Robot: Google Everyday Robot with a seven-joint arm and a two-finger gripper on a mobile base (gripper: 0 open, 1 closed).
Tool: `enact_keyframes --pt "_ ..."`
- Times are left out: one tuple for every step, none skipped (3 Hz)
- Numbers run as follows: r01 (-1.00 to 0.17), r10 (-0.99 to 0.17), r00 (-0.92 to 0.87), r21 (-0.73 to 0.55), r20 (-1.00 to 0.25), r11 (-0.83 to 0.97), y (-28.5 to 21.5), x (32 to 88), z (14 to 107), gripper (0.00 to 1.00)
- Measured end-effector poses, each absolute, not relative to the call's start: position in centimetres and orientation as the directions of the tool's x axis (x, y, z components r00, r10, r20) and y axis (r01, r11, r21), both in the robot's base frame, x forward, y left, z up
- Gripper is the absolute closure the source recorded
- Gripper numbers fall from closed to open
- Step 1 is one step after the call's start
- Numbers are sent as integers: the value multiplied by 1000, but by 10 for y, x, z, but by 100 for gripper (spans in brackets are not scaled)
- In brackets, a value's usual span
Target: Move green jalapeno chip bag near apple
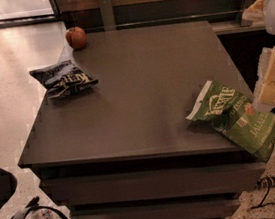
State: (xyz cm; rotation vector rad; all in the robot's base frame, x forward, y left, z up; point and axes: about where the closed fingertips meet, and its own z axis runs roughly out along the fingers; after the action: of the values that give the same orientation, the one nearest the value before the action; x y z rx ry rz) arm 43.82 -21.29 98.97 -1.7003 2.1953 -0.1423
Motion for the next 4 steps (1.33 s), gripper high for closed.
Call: enact_keyframes --pt "-916 -953 -212 -295 -218 271 -213 438 990 0" --pt "-915 -947 -235 -278 -221 292 -217 443 981 0" --pt "-905 -919 -309 -222 -244 363 -235 450 950 0" --pt "-894 -893 -368 -165 -258 416 -250 453 922 0"
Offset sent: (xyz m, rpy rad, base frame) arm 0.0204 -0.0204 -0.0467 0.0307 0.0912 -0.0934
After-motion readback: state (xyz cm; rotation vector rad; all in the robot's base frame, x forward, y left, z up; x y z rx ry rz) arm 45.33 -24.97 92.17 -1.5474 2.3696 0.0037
